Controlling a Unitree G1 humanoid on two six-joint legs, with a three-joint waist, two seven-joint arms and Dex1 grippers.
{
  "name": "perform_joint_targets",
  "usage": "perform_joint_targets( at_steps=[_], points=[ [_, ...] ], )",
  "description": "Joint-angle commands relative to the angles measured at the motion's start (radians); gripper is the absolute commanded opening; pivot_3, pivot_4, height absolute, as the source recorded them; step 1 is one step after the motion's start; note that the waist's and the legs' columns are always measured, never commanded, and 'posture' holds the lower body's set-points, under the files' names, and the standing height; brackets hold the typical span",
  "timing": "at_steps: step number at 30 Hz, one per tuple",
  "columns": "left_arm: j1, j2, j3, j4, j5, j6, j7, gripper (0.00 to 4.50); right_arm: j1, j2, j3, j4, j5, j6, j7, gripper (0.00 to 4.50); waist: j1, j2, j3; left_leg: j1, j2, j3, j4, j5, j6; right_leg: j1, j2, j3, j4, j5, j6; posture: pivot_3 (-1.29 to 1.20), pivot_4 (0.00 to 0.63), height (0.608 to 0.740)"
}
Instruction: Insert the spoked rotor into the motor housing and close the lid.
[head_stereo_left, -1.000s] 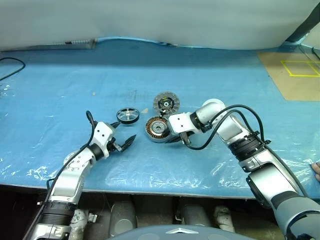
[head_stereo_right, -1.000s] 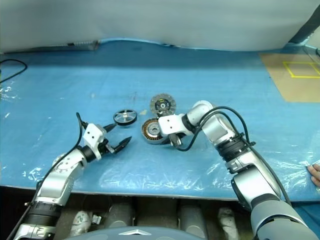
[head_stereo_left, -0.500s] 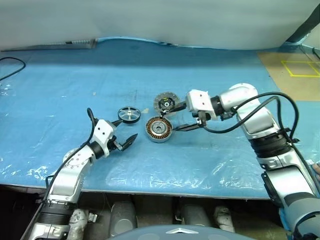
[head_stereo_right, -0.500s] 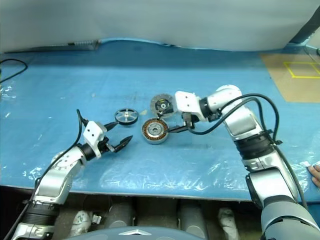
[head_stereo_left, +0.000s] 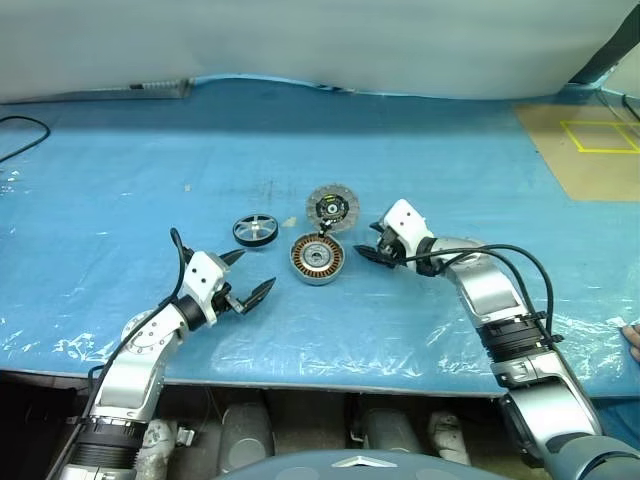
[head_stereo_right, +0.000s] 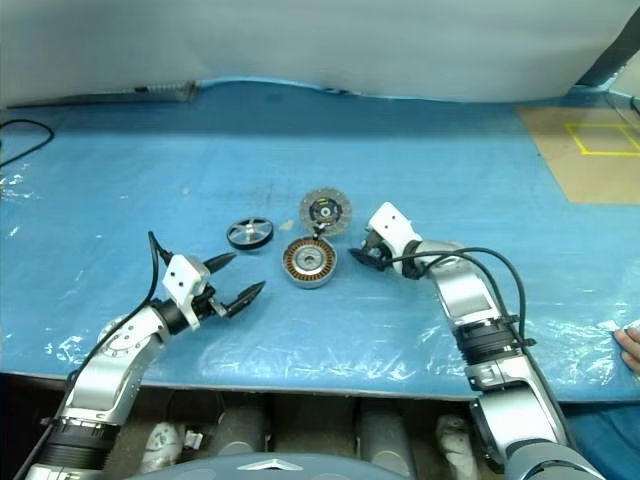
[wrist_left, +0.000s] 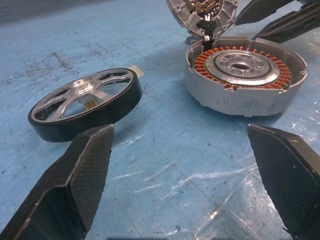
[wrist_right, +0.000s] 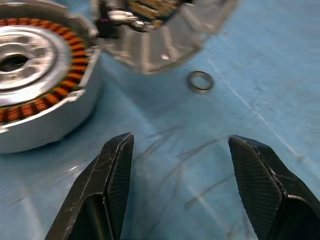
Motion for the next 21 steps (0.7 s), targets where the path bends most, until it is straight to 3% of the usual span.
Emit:
perform_joint_targets(
  at_steps=[1, 21],
  points=[
    [0.014, 0.010, 0.017, -0.012, -0.011, -0.036, -0.010, 4.50, -0.031, 0.050, -0.029, 0.076, -0.003, -0.055, -0.102, 3.15, -0.001, 0.000, 0.000, 0.000, 0.000, 0.000, 0.000, 0.000, 0.000, 0.000, 0.000, 0.000, 0.000, 0.000, 0.000, 0.00, 0.150, 0.740],
    [-0.005, 0.003, 0.005, -0.053, -0.018, 0.006, 0.014, 4.50, -0.242, 0.257, -0.015, 0.617, -0.040, -0.327, -0.308, 3.15, -0.005, 0.001, -0.001, 0.004, 0.000, 0.001, -0.001, 0.000, 0.000, 0.003, 0.000, 0.001, 0.001, 0.000, 0.000, 0.00, 0.150, 0.740]
  ],
)
